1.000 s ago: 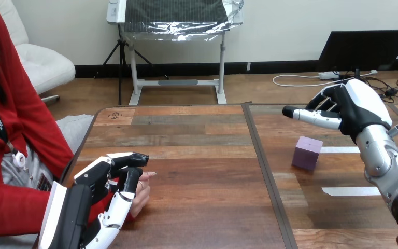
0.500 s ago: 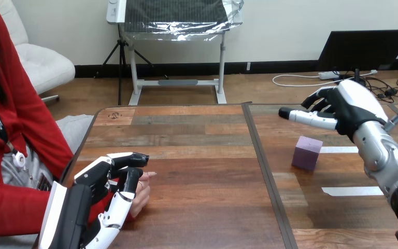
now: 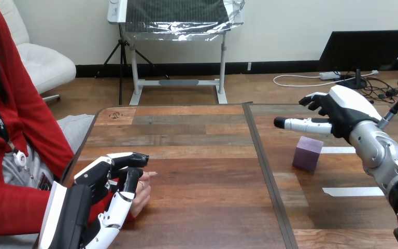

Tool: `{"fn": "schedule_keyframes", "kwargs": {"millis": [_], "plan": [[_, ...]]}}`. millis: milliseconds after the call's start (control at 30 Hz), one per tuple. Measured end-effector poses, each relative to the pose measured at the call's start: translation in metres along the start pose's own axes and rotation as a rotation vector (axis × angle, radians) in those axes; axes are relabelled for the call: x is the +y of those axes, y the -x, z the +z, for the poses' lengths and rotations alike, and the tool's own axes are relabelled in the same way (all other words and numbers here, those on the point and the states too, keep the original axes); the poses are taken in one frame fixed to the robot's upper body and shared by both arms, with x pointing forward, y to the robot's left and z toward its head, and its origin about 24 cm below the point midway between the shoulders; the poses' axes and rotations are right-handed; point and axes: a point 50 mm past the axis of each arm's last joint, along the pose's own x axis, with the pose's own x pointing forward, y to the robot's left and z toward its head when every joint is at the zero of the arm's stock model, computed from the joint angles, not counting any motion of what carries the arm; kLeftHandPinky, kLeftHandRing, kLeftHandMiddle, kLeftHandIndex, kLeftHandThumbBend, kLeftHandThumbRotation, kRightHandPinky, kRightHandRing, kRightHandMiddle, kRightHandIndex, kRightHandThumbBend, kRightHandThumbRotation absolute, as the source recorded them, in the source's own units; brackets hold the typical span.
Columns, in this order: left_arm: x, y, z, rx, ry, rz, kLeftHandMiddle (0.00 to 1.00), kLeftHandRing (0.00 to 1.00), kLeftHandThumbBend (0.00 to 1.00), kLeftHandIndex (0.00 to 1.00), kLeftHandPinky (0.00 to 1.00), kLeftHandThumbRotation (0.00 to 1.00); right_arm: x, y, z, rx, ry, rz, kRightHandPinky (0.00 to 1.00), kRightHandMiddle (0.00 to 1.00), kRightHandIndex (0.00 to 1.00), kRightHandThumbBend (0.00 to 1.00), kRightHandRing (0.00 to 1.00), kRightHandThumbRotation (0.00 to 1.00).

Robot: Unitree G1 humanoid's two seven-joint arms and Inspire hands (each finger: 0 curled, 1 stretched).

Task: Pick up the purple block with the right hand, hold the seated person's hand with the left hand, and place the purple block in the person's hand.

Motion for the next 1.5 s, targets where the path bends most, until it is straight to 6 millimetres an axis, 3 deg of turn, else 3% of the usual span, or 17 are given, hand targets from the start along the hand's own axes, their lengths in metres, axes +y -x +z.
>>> {"fn": "schedule_keyframes", "kwargs": {"millis": [833,1500], "plan": [[0.000,0.000,0.001,-0.005,0.000,-0.006,0.67,0.64,0.33,0.62,0.49,0.72,0.007,-0.002,0.002,0.068,0.096,0.102,0.92,0.95,0.95,1.00,0.95,0.87],[0.000,0.002,0.000,0.003,-0.001,-0.003,0.66,0.63,0.29,0.61,0.50,0.68,0.019,-0.003,0.007,0.084,0.114,0.148,0.88,0.94,0.94,1.00,0.94,0.72]]}}
